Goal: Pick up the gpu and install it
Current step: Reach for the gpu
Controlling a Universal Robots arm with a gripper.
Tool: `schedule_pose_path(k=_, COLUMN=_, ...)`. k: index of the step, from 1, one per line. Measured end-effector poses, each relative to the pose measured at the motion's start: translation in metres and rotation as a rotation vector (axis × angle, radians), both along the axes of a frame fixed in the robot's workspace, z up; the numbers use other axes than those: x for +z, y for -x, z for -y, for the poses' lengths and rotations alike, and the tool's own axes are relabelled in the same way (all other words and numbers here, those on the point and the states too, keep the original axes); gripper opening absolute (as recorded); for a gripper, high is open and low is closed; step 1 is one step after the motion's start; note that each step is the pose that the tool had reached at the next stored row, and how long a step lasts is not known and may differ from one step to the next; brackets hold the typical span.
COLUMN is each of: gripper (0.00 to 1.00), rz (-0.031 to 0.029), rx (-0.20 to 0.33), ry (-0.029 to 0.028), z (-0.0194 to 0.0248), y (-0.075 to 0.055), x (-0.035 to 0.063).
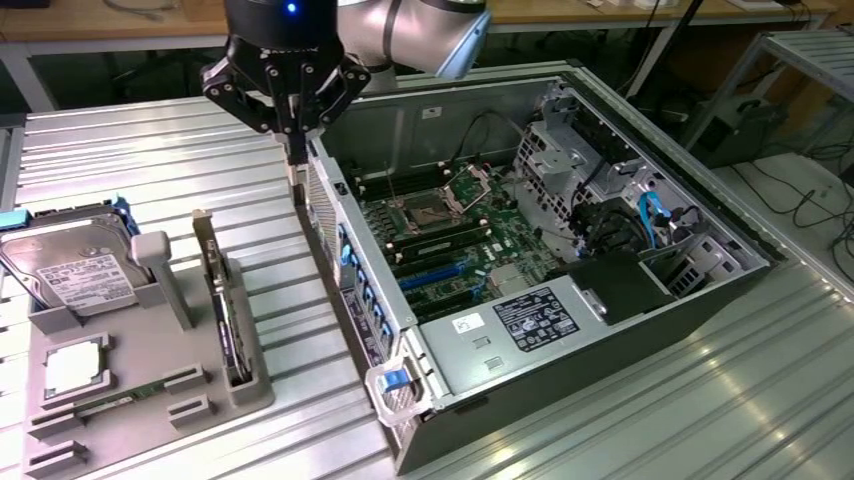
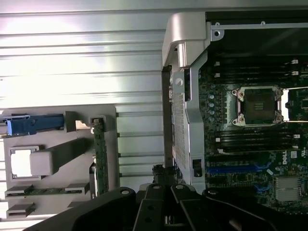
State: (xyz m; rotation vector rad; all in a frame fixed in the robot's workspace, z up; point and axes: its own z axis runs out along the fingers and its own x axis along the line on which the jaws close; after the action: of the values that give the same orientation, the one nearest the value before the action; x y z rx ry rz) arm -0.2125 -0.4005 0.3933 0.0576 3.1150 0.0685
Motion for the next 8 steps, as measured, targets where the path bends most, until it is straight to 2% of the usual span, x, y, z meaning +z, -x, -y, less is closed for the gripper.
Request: schedule_pose_path(k=8, gripper=0.11, rz=0.0, rx=0.005, ry=0.0, z=0.0002, y=0.0076, x=0.0)
